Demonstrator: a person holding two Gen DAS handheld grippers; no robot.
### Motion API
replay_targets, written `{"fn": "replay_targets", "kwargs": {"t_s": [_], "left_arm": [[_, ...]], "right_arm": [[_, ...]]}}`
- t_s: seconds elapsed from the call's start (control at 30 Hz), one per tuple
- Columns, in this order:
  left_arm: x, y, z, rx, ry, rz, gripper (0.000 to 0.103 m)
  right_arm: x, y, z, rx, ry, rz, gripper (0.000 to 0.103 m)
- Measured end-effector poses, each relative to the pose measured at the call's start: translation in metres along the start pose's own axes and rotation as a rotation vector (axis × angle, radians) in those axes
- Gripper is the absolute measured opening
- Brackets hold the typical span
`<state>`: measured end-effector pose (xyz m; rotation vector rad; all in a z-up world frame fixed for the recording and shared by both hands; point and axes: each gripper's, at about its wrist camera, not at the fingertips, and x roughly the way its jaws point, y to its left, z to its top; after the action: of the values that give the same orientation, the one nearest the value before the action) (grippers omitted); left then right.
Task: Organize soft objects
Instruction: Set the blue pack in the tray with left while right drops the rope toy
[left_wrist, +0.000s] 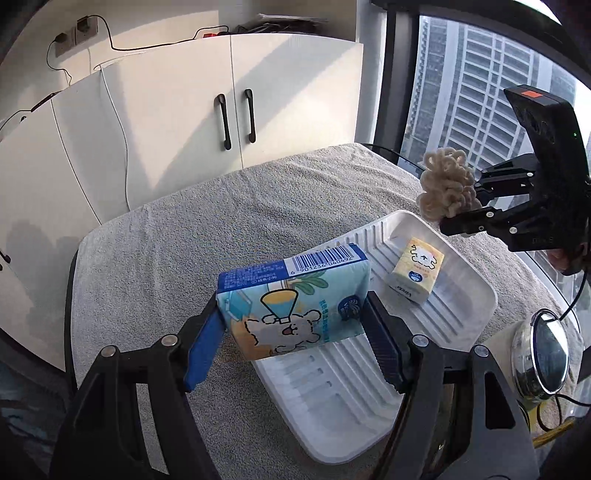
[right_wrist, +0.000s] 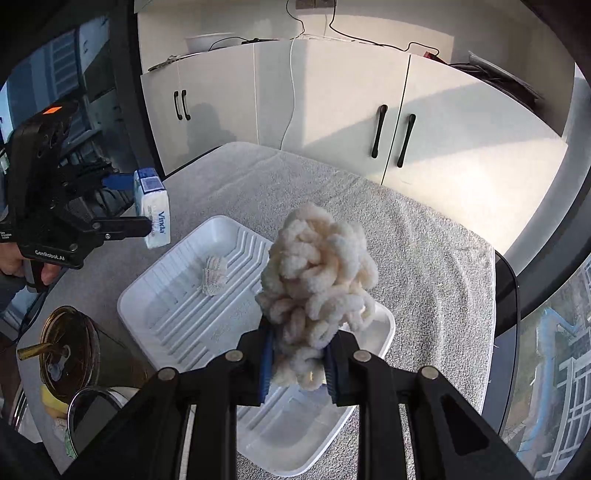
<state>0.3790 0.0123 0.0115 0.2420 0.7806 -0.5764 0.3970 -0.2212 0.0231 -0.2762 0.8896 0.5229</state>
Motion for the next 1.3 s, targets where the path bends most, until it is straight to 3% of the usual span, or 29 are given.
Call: {"fn": "replay_targets", "kwargs": {"t_s": [0.17,0.43,0.7,1.0,1.3], "left_arm": [[0.025,-0.007,-0.009,0.046,0.069,-0.040,0.070],[0.045,-0.005,-0.018,0.051,0.117,-0.061,0.070],[0.058,-0.009,-0.027,0.055,0.153,-0.055,0.072],[0.065,-0.010,-0.026,0.046,0.156,-0.045,0.074],[0.065,-0.009,-0.026,0.026,0.160,-0.047,0.081]], "right_arm": [[0.039,0.000,0.006,-0.017,0.072,0.067,0.025],[0.076,0.010,0.006,-0.057,0.153,0.141,0.025],[0.108,0.018,0.007,-0.079,0.210,0.129,0.027],[0.112,0.024,0.004,-0.098,0.209,0.094,0.030],[0.108,0.025,0.000,-0.091,0.203,0.078,0.053]]}}
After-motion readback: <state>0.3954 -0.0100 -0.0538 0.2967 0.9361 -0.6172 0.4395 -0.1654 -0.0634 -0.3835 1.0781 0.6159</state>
